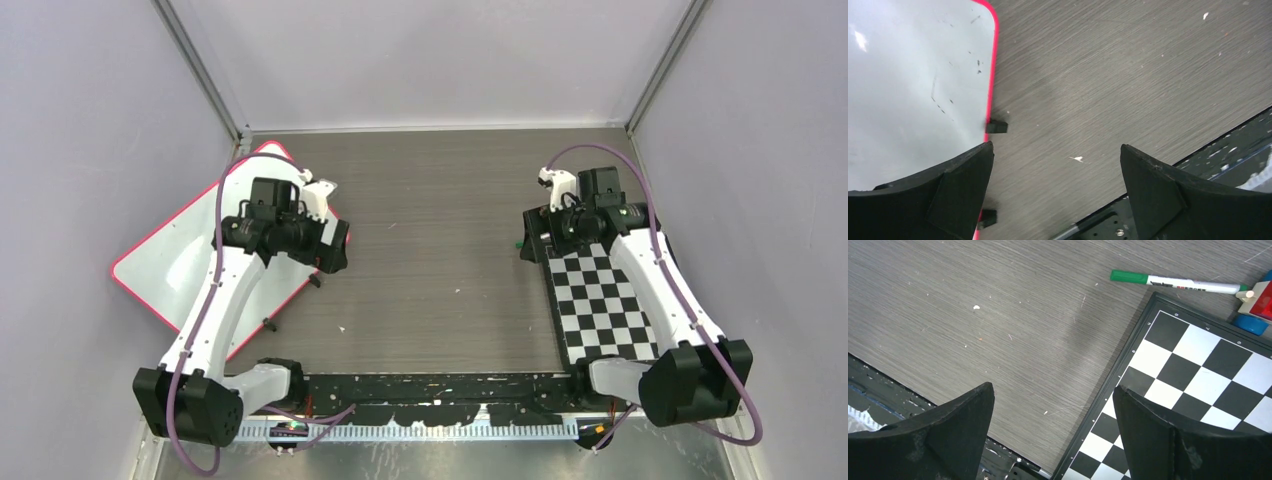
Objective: Write a sentence on the whiteboard
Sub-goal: Pick up the whiteboard stand from the corner of the board.
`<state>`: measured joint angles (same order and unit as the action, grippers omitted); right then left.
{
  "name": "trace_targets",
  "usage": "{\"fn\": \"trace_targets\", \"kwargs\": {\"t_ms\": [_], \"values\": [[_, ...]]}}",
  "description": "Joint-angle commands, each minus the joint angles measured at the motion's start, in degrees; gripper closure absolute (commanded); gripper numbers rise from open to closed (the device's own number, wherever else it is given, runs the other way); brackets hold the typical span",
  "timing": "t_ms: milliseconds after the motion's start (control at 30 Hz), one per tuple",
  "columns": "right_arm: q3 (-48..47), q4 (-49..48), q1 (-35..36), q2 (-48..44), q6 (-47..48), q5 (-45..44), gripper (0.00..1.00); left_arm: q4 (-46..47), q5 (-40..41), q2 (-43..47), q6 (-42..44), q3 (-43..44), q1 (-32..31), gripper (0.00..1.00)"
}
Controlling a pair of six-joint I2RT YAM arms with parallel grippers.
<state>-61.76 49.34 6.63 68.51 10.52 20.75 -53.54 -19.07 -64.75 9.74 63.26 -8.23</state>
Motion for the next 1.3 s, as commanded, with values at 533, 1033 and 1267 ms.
{"fn": "trace_targets", "kwargs": {"t_ms": [533,1033,1267], "values": [[-7.75,-28.78,31.91,18.65,-18.38,-18.11,0.16,-1.53,2.71,4.33,-7.0,9.57,4.48,0.0],[-25.08,-50.21,57.85,45.54,-21.11,-30.16,0.37,-1.85,-10.35,2.13,-18.83,17.66,25.35,0.0],[-40.06,-43.18,59.93,58.45,-23.29,-30.87,0.4,-1.13,-10.98,2.55,-19.52,17.32,27.4,0.0]]}}
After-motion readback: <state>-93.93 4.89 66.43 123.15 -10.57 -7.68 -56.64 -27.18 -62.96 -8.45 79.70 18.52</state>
